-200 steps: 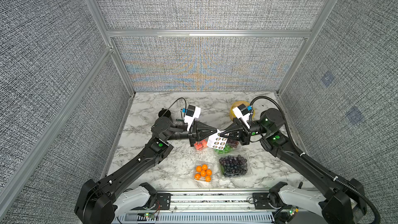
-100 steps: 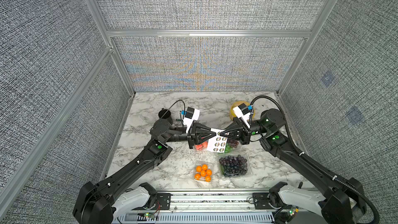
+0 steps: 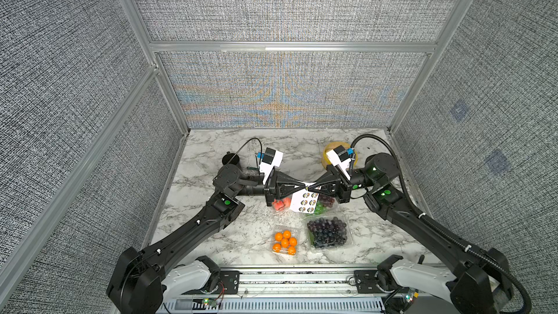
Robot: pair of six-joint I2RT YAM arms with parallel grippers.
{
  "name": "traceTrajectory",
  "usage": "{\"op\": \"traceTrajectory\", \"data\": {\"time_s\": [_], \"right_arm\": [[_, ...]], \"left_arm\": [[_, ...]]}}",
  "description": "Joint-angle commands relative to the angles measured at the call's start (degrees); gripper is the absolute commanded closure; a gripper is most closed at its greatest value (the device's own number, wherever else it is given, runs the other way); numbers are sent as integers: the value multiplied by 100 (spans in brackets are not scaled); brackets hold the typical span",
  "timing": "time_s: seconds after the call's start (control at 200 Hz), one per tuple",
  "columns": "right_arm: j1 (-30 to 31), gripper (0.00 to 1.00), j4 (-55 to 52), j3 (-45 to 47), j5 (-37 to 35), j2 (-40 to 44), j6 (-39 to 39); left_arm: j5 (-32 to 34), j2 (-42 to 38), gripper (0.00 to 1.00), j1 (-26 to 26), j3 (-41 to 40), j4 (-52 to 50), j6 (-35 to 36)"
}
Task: Label fruit boxes
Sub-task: Adjust the label sticker.
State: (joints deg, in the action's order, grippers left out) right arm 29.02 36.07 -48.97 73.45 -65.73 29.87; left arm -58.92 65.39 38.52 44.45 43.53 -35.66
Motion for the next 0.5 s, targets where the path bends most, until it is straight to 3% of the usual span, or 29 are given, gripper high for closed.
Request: {"op": "traceTrajectory", "data": {"time_s": [0.0, 0.125, 0.275, 0.495], "right_arm": [[8, 100, 108, 11, 43, 12, -32], [-10, 100, -93, 49, -142, 76, -182], [-16, 87, -7, 174, -226, 140, -160], [5, 86, 642, 368, -226, 127, 262]], "left_arm": [[-133, -21, 100, -11, 2, 365, -130], [-117, -74, 100, -3, -80, 564, -276], [-16, -139, 100, -9, -114, 507, -260], [116, -213, 100, -3, -129, 315, -118]]}}
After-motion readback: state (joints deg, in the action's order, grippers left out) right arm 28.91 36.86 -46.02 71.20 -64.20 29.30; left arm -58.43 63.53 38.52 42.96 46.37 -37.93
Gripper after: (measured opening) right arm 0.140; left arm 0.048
